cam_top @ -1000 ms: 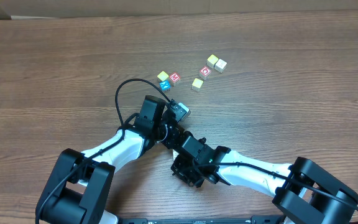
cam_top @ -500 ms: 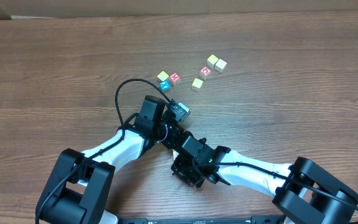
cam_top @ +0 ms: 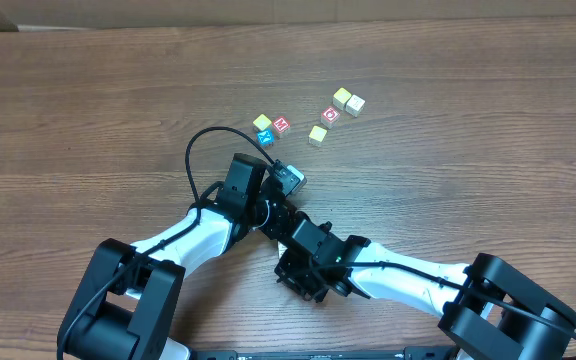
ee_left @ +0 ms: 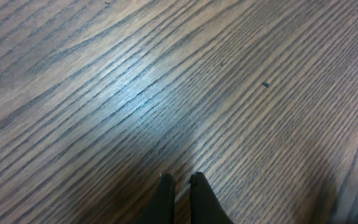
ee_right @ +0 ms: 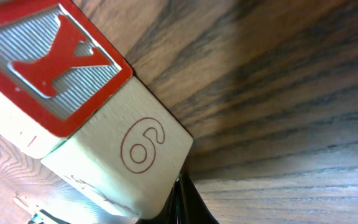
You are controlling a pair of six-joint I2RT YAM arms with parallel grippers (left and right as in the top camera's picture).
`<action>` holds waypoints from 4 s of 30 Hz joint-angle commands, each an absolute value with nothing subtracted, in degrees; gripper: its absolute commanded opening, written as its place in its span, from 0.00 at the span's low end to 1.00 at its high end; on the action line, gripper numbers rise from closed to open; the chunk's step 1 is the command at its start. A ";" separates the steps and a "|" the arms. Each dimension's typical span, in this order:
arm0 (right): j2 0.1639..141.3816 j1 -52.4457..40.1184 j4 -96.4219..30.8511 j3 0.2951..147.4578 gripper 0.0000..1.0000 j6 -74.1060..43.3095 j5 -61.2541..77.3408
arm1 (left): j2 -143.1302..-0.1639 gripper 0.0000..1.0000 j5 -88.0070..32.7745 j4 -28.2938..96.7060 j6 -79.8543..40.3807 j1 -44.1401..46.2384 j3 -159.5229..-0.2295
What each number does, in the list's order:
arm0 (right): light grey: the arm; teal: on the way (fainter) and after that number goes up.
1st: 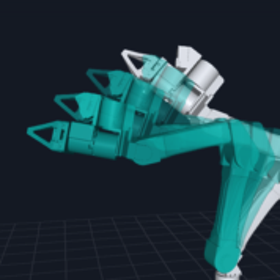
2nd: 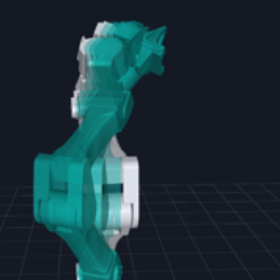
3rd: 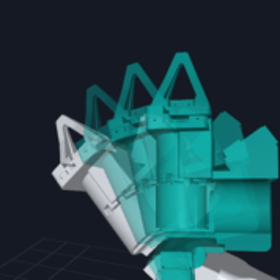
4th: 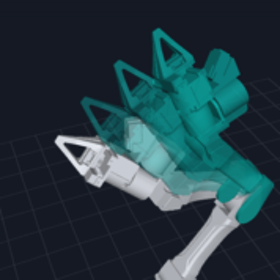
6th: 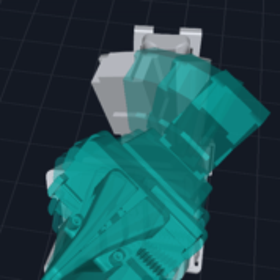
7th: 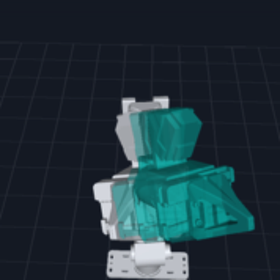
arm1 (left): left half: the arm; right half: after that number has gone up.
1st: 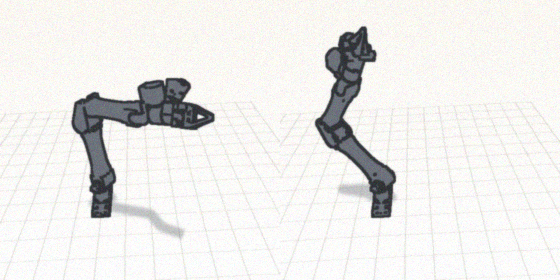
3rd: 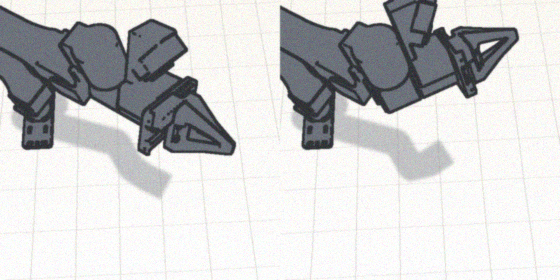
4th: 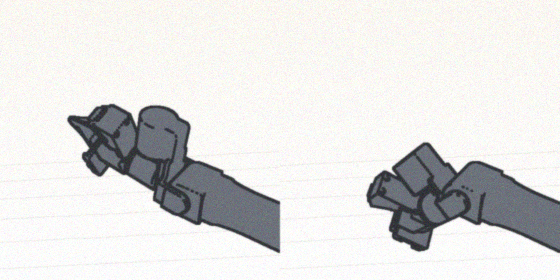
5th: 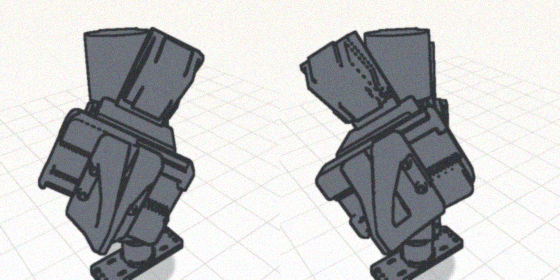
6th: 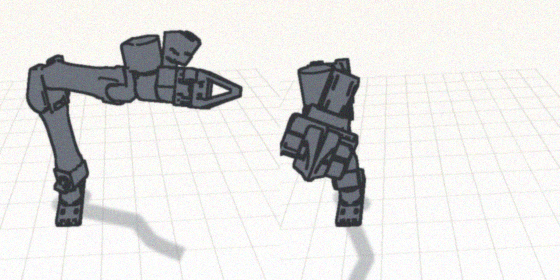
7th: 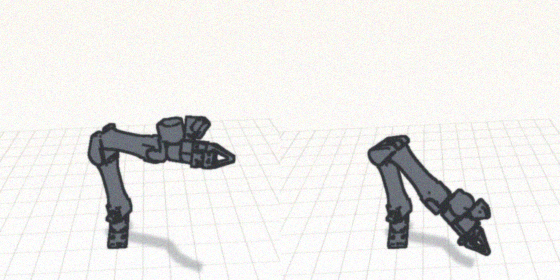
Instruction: Flip 5 blocks
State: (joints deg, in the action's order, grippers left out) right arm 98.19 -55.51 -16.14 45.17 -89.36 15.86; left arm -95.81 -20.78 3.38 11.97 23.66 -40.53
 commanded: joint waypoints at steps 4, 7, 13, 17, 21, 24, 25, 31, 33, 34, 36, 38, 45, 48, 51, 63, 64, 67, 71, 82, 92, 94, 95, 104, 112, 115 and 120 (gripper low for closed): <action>99.02 -56.69 -17.06 45.06 0.04 -90.74 12.93 | -97.41 0.04 -20.40 4.25 11.14 24.73 -39.27; 99.02 -56.71 -17.06 45.06 0.04 -90.76 12.95 | -97.41 0.04 -20.40 4.23 11.16 24.73 -39.27; 99.02 -57.54 -17.04 45.06 0.04 -91.77 12.69 | -97.41 0.04 -20.38 4.25 11.16 24.73 -39.27; 99.02 -57.54 -17.04 45.06 0.04 -91.74 12.71 | -97.41 0.04 -20.40 4.25 11.16 24.73 -39.27; 99.02 -57.52 -17.02 45.06 0.04 -91.74 12.69 | -97.41 0.04 -20.34 4.21 11.16 24.71 -39.27; 99.02 -57.54 -17.02 45.06 0.04 -91.74 12.69 | -97.41 0.04 -20.08 4.08 11.16 24.64 -39.27; 99.02 -57.54 -17.02 45.06 0.04 -91.74 12.69 | -97.41 0.04 -19.55 4.01 11.14 24.67 -39.27; 99.02 -57.52 -16.99 45.06 0.04 -91.74 12.64 | -97.41 0.04 -17.76 3.70 11.16 24.67 -39.27; 99.02 -57.52 -16.99 45.06 0.04 -91.74 12.64 | -97.41 0.04 -17.78 3.31 11.14 24.67 -39.27; 99.02 -57.52 -16.99 45.06 0.04 -91.74 12.64 | -97.41 0.04 -17.78 3.11 11.14 24.67 -39.27; 99.02 -57.52 -16.99 45.06 0.04 -91.74 12.62 | -97.41 0.04 -17.78 2.90 11.14 24.67 -39.27; 99.02 -57.52 -16.99 45.06 0.04 -91.74 12.51 | -97.41 0.05 -17.78 2.76 11.14 24.67 -39.27; 99.02 -57.52 -16.99 45.06 0.04 -91.74 12.49 | -97.41 0.04 -17.37 2.28 11.07 24.34 -39.27; 99.02 -57.52 -16.99 45.06 0.04 -91.74 12.49 | -97.41 0.04 -17.21 1.63 10.13 23.57 -39.27; 99.02 -57.52 -16.99 45.06 0.04 -91.74 12.49 | -97.41 0.04 -17.23 1.23 9.78 22.85 -39.27; 99.02 -57.52 -17.02 45.06 0.04 -91.74 12.49 | -97.41 0.04 -14.94 -0.25 9.67 22.55 -39.27; 99.02 -57.54 -17.06 45.06 0.04 -91.74 12.51 | -97.41 0.04 -14.33 -0.30 9.30 22.35 -39.27; 99.02 -57.54 -17.61 45.06 0.04 -91.74 12.80 | -97.41 0.04 -14.20 -0.27 8.99 21.21 -39.29; 99.02 -57.78 -19.05 45.06 0.04 -91.79 13.85 | -97.41 0.04 -14.22 -0.25 8.95 19.20 -39.29; 99.02 -62.87 -22.81 45.06 0.04 -95.29 16.95 | -97.41 0.04 -14.76 1.98 9.91 16.40 -41.47; 96.71 -61.28 -31.62 45.06 0.04 -97.54 17.12 | -97.36 0.04 -12.14 14.41 10.02 14.26 -49.80; 95.64 -59.90 -33.30 45.06 0.04 -97.54 15.99 | -97.36 0.04 -12.16 18.61 10.02 12.69 -52.86; 95.00 -58.85 -34.50 45.06 0.04 -97.49 15.20 | -97.36 0.04 -12.16 20.99 10.02 11.68 -54.65; 90.00 -42.00 -41.34 45.08 0.04 -85.23 12.12 | -96.12 0.04 -17.50 34.74 8.71 3.68 -64.86; 88.29 -15.73 -45.43 48.84 0.17 -58.19 21.02 | -84.47 0.04 -21.26 35.86 7.84 1.61 -64.95; 88.29 -7.20 -48.73 52.99 0.33 -48.05 24.18 | -77.32 0.04 -21.26 37.10 5.69 1.67 -64.95; 88.29 1.17 -57.41 62.50 0.47 -37.74 23.90 | -65.82 0.04 -20.99 41.76 4.67 1.69 -64.95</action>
State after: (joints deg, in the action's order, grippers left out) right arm 89.71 -2.17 -54.96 56.49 -50.39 22.13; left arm -72.71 -19.79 39.53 6.52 1.76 -64.07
